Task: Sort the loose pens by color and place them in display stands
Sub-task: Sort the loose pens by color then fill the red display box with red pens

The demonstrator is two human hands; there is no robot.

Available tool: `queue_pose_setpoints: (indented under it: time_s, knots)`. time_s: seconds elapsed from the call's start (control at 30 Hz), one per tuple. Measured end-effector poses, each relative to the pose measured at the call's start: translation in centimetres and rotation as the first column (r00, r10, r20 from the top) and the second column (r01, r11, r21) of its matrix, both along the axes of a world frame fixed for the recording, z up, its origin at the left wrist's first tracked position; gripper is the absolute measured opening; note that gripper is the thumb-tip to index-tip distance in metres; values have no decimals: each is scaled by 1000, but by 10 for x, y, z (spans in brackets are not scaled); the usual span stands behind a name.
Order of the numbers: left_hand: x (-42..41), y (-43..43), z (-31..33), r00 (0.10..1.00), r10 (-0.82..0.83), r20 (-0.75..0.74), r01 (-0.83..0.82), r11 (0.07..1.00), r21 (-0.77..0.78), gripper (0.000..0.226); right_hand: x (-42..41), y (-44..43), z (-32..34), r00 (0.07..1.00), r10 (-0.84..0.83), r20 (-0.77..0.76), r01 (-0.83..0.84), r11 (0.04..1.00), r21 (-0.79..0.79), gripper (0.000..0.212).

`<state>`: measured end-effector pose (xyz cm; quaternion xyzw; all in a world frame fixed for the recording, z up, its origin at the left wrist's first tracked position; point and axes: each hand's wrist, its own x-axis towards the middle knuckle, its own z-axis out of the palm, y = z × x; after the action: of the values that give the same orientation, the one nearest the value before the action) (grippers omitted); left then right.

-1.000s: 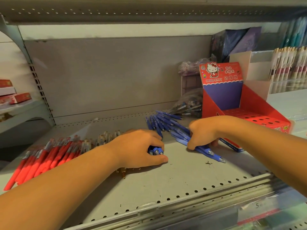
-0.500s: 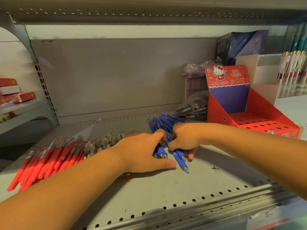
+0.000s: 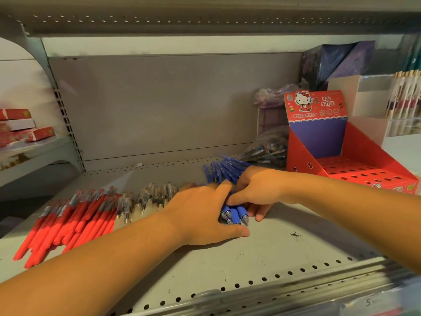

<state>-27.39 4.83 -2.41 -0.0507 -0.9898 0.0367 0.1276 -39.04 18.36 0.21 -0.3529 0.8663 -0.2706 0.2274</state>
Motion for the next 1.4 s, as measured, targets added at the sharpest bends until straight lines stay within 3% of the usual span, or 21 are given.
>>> queue_pose_setpoints:
  time_s: [0.1, 0.23, 0.43, 0.67, 0.8, 0.9, 1.0, 1.17, 1.27, 1.33, 1.4]
  knots:
    - [-1, -1, 0, 998, 13, 54, -16, 999, 45, 81, 2, 7, 0, 980, 165, -116, -163, 986, 21, 29]
    - [-2, 0, 3, 993, 17, 117, -17, 1000, -6, 76, -7, 22, 8, 968, 249, -24, -249, 969, -4, 17]
    - [-5, -2, 8, 977, -20, 214, 21, 1000, -2, 72, -33, 25, 19, 988, 150, 23, -150, 988, 23, 22]
    - [-11, 6, 13, 971, 38, 235, -12, 994, -110, 58, -69, -14, 39, 971, -84, -222, 81, 996, -25, 15]
    - [-10, 3, 9, 969, 25, 245, -2, 996, -94, 58, -88, -41, 37, 902, -44, -429, 114, 984, 139, 22]
    - [-9, -2, 11, 955, 0, 296, 11, 999, -38, 65, -100, -52, 30, 885, -12, -465, 137, 963, 234, 32]
    - [-12, -7, 17, 942, -33, 333, 16, 999, 51, 58, -109, -60, 22, 868, 13, -497, 157, 942, 298, 41]
    - [-16, -8, 10, 969, -90, 232, 83, 996, 38, 46, -117, -73, 12, 879, 84, -470, 132, 904, 407, 54]
    - [-17, -9, 13, 964, -136, 227, 124, 990, 70, 44, -117, -78, 7, 904, 94, -416, 100, 901, 422, 75]
    - [-17, -10, 15, 956, -169, 239, 149, 984, 99, 46, -117, -82, 6, 921, 72, -382, 96, 910, 403, 68]
    - [-17, -11, 17, 955, -189, 229, 172, 981, 92, 47, -120, -85, 5, 957, 29, -290, 85, 924, 372, 46]
